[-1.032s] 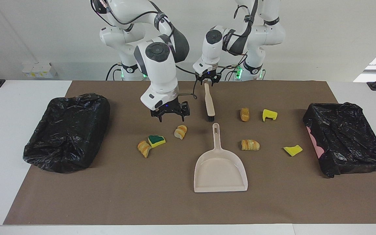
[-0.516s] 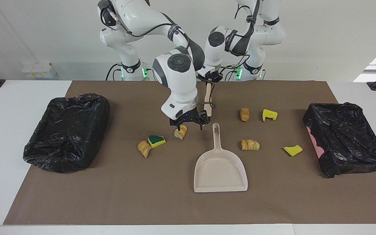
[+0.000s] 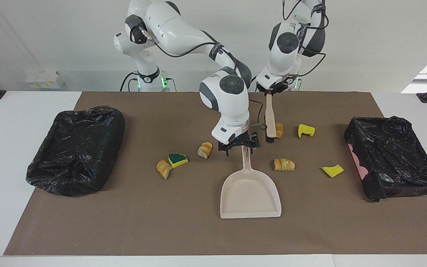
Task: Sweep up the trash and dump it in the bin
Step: 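Grasp the beige brush with the left gripper and lift it, then sweep debris into the dustpan with the left gripper while the right gripper holds it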
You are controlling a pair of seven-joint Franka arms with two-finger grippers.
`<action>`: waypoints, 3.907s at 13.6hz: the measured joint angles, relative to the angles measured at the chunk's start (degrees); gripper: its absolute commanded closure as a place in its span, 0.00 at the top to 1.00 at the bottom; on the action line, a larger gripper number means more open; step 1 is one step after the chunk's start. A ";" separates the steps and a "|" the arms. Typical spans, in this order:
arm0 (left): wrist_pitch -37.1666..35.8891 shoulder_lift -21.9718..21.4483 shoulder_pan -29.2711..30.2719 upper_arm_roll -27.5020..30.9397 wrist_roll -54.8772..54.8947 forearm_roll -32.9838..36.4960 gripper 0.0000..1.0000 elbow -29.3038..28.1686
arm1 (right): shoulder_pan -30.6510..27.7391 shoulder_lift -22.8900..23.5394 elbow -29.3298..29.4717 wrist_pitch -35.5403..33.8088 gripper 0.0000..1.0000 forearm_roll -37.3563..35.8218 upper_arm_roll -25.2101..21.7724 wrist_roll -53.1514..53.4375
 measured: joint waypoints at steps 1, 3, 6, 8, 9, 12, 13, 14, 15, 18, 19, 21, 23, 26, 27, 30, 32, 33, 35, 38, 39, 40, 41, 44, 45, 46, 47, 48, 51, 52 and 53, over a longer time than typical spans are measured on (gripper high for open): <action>0.31 0.08 0.06 1.85 0.00 2.25 0.00 -0.07 | 0.60 0.45 0.03 0.26 0.95 -1.01 0.00 0.07; 3.49 0.86 0.28 7.01 0.32 5.72 0.00 -0.14 | 1.53 1.00 0.04 0.32 0.83 -1.93 0.00 0.15; 10.66 4.44 0.61 15.68 3.22 11.94 0.00 0.62 | 2.83 1.93 0.04 0.32 0.63 -2.82 -0.01 0.93; 11.96 8.37 0.64 21.15 6.42 16.66 0.00 4.18 | 3.18 2.34 0.04 0.33 0.34 -3.55 -0.01 1.17; 12.27 10.95 0.64 23.21 7.79 18.88 0.00 6.82 | 3.22 2.41 0.01 0.32 0.12 -3.78 -0.01 1.18; 13.79 19.99 0.60 26.79 11.47 23.91 0.00 14.77 | 3.31 2.71 -0.02 0.25 0.00 -5.19 -0.01 1.39; 14.63 22.81 0.59 28.09 13.13 24.34 0.00 16.98 | 3.32 2.72 -0.01 0.25 0.00 -5.34 -0.01 1.42; 15.24 25.33 0.61 29.56 15.28 25.27 0.00 18.77 | 3.28 2.70 0.12 0.07 0.00 -5.36 -0.02 1.44; 15.87 27.08 0.65 30.48 16.70 26.89 0.00 19.64 | 3.11 2.60 0.42 -0.72 0.00 -5.36 -0.02 1.44; 16.28 29.34 0.63 30.81 18.76 29.22 0.00 19.47 | 2.73 0.41 0.86 -2.38 0.00 -5.14 -0.04 1.44; 16.27 29.49 0.63 30.82 20.18 29.33 0.00 19.24 | 2.89 -0.65 0.75 -3.00 0.00 -5.04 0.00 0.99; 16.11 29.44 0.63 30.83 22.83 29.41 0.00 18.82 | 3.19 -2.63 -0.24 -4.01 0.00 -4.50 0.48 -2.51; 15.98 29.27 0.63 30.80 27.27 29.25 0.00 18.15 | 3.28 -4.53 -2.15 -4.28 0.00 -3.69 0.99 -7.69; 15.92 29.19 0.59 30.65 33.46 22.63 0.00 17.59 | 3.24 -7.17 -4.21 -9.33 0.00 -2.83 1.00 -16.86; 15.90 29.15 0.55 30.59 35.59 21.06 0.00 17.46 | 3.05 -8.11 -4.46 -11.88 0.00 -2.65 0.98 -21.18; 14.34 28.85 0.35 29.81 39.17 19.90 0.00 17.33 | 1.57 -11.21 -5.88 -17.18 0.00 -2.46 0.95 -34.85; 13.28 28.60 -0.77 29.58 39.94 19.64 0.00 17.32 | 0.53 -12.87 -8.78 -17.73 0.00 -2.42 0.93 -44.74; 13.09 28.50 -1.78 29.49 40.08 19.61 0.00 17.31 | -0.05 -13.60 -10.86 -17.52 0.00 -2.41 0.93 -50.05; 12.76 28.35 -4.09 29.32 41.86 19.58 0.00 17.28 | -0.98 -15.10 -15.51 -15.01 0.00 -2.40 0.92 -58.88; 11.84 28.14 -5.49 29.21 51.25 19.57 0.00 17.14 | -1.26 -16.59 -20.16 -12.58 0.00 -2.41 0.92 -69.37; 10.81 28.04 -5.48 29.33 54.37 19.56 0.00 17.11 | -1.40 -16.69 -20.70 -12.43 0.00 -2.42 0.92 -71.82; 9.45 27.84 -5.47 29.45 56.49 19.56 0.00 17.08 | -1.63 -16.71 -20.93 -12.42 0.00 -2.43 0.91 -73.30; 8.10 27.55 -5.47 29.48 57.65 19.55 0.00 16.97 | -1.88 -16.72 -21.05 -12.42 0.00 -2.44 0.90 -74.14; 7.72 26.38 -5.73 28.61 58.00 19.23 0.00 15.45 | -2.07 -16.73 -21.55 -12.42 0.00 -2.45 0.90 -74.38; 7.75 26.05 -5.87 28.44 56.61 18.04 0.00 14.95 | -2.06 -16.73 -21.81 -12.39 0.00 -2.45 0.91 -74.38; 8.12 25.77 -5.99 28.22 54.20 16.58 0.00 14.37 | -2.07 -16.72 -22.04 -12.24 0.00 -2.45 0.90 -74.38; 9.41 25.44 -6.05 27.26 50.40 15.57 0.00 13.58 | -2.11 -16.72 -22.29 -12.02 0.00 -2.47 0.90 -74.38; 10.88 25.14 -6.11 25.46 46.01 15.12 0.00 12.77 | -2.15 -16.72 -22.46 -11.87 0.00 -2.47 0.90 -74.38; 12.29 24.76 -6.38 18.37 33.18 14.89 0.00 11.90 | -2.20 -16.72 -22.90 -11.61 0.00 -2.47 0.90 -74.38; 12.30 24.72 -6.53 16.07 29.91 14.37 0.00 11.90 | -2.34 -16.72 -23.18 -11.32 0.00 -2.47 0.90 -74.38; 12.12 24.66 -6.66 14.56 27.76 13.47 0.00 11.89 | -2.42 -16.72 -23.37 -11.17 0.00 -2.47 0.90 -74.39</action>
